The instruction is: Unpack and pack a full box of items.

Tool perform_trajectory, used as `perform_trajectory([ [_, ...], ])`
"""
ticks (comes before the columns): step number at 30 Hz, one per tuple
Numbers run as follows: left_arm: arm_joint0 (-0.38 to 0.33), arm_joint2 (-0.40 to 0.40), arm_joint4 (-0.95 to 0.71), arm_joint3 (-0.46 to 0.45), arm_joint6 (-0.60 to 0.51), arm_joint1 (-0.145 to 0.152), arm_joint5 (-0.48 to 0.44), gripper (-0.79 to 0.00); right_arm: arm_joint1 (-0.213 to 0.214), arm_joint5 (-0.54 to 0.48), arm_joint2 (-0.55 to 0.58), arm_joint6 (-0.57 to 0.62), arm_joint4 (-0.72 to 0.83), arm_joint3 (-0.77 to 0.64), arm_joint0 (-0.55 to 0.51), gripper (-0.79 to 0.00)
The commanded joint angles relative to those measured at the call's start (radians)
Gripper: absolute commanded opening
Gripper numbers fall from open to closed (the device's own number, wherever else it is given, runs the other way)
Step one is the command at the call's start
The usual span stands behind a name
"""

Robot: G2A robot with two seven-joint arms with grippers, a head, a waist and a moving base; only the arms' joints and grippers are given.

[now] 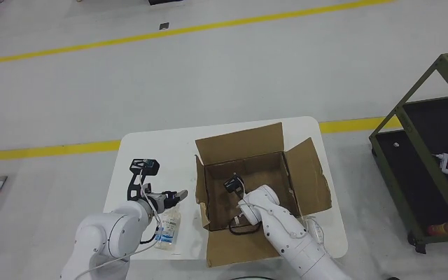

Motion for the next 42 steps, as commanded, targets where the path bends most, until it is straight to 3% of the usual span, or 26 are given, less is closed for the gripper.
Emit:
perform_trajectory([
  [1,0.0,0.0,0.0,0.0,0.0,0.0,0.0,0.0,-0.003,0.0,-0.003,-0.001,0.0,0.009,0.003,-0.443],
  [13,0.0,0.0,0.0,0.0,0.0,0.0,0.0,0.0,-0.016,0.004,-0.006,-0.008,0.003,0.049,0.016,-0.489],
  [16,0.0,0.0,0.0,0.0,0.0,0.0,0.0,0.0,-0.018,0.004,-0.005,-0.008,0.002,0.052,0.017,-0.529],
  [21,0.0,0.0,0.0,0.0,0.0,0.0,0.0,0.0,-0.021,0.003,-0.002,-0.01,-0.002,0.055,0.016,-0.662],
  [22,0.0,0.0,0.0,0.0,0.0,0.0,0.0,0.0,-0.021,0.002,-0.001,-0.011,-0.003,0.056,0.015,-0.699],
  [23,0.0,0.0,0.0,0.0,0.0,0.0,0.0,0.0,-0.022,0.003,0.0,-0.01,-0.002,0.057,0.015,-0.785],
  [29,0.0,0.0,0.0,0.0,0.0,0.0,0.0,0.0,-0.022,0.006,0.016,-0.017,-0.002,0.034,0.011,-0.785],
  [36,0.0,0.0,0.0,0.0,0.0,0.0,0.0,0.0,0.004,-0.005,0.117,-0.026,0.002,-0.145,-0.041,-0.785],
  [42,0.0,0.0,0.0,0.0,0.0,0.0,0.0,0.0,0.045,-0.062,0.298,-0.071,0.053,-0.478,-0.192,-0.785],
])
